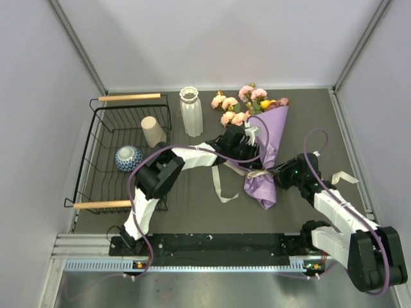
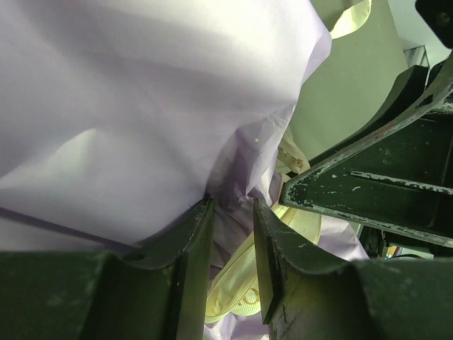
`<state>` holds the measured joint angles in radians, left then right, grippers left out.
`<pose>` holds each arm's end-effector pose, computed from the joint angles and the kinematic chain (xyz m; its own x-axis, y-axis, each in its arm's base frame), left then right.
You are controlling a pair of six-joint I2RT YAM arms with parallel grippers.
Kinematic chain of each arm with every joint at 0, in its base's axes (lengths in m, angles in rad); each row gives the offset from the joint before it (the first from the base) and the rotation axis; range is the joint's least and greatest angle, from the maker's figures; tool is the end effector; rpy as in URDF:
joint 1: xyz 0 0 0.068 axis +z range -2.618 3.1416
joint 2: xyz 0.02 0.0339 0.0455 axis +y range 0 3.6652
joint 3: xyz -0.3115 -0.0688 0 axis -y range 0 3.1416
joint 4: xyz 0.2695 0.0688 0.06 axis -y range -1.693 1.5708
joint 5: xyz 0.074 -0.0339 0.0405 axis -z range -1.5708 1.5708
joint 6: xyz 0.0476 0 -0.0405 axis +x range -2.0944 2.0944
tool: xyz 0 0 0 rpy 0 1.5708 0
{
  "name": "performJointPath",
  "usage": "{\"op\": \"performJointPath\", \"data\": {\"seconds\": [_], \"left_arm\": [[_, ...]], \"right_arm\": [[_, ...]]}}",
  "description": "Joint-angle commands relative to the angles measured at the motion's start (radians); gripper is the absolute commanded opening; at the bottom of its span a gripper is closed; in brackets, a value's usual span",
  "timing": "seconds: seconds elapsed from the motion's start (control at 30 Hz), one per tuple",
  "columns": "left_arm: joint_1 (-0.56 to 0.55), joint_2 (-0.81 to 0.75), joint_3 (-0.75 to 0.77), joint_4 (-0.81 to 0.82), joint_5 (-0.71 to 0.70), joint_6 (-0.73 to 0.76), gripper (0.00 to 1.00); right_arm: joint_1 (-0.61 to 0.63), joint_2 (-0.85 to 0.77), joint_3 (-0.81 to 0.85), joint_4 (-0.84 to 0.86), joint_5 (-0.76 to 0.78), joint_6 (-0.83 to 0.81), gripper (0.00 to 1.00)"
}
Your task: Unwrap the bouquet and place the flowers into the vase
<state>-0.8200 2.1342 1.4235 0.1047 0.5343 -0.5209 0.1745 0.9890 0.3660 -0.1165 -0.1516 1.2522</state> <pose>0.3399 -0.3998 0.1810 -0.7923 0.2213 -0.5686 0.6001 0.4511 -0.6606 0.1880 0.0404 0.1837 -0.4752 0.8695 -0.1348 0.5421 0.4100 0.7335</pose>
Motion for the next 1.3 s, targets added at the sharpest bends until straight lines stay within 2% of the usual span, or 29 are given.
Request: {"op": "performJointPath", "data": {"seconds": [0.0, 0.07, 0.2, 0.23, 0.37, 0.4, 0.5, 0.6, 0.7, 0.87, 1.0, 1.27], "left_arm": [[0.001, -0.026, -0.003, -0.028, -0.007, 0.024, 0.35], [0.001, -0.028, -0.006, -0.028, -0.008, 0.024, 0.35], [0.001, -0.03, -0.009, -0.028, -0.011, 0.024, 0.35], [0.001, -0.03, -0.009, -0.03, -0.013, 0.024, 0.35], [0.001, -0.036, -0.009, -0.039, -0.02, 0.033, 0.35], [0.001, -0.039, -0.009, -0.042, -0.022, 0.035, 0.35], [0.001, -0.049, -0.009, -0.051, -0.019, 0.041, 0.38], [-0.001, -0.072, -0.003, -0.062, -0.01, 0.041, 0.4], [0.007, -0.105, 0.0, -0.054, 0.033, 0.019, 0.44], [0.021, -0.145, 0.012, -0.03, 0.081, -0.024, 0.48], [0.056, -0.149, 0.003, 0.0, 0.108, -0.065, 0.45], [0.073, -0.146, -0.017, 0.012, 0.119, -0.071, 0.41]], "right_arm": [[-0.004, -0.003, 0.014, 0.109, -0.019, 0.035, 0.34], [-0.003, -0.01, 0.02, 0.103, -0.011, 0.035, 0.33], [-0.004, -0.032, 0.014, 0.091, 0.024, 0.036, 0.05], [-0.004, -0.038, 0.016, 0.087, 0.027, 0.032, 0.04], [-0.004, -0.117, 0.033, -0.006, 0.07, -0.025, 0.07], [-0.004, -0.133, 0.031, -0.014, 0.081, -0.043, 0.19], [-0.004, -0.188, 0.036, -0.023, 0.06, -0.152, 0.37], [-0.004, -0.222, 0.066, -0.026, 0.005, -0.302, 0.45], [-0.003, -0.256, 0.076, -0.014, -0.049, -0.381, 0.45], [0.0, -0.254, 0.05, 0.061, -0.115, -0.364, 0.43], [0.028, -0.185, 0.045, 0.144, -0.147, -0.32, 0.37], [0.125, -0.081, 0.071, 0.152, -0.091, -0.278, 0.29]]}}
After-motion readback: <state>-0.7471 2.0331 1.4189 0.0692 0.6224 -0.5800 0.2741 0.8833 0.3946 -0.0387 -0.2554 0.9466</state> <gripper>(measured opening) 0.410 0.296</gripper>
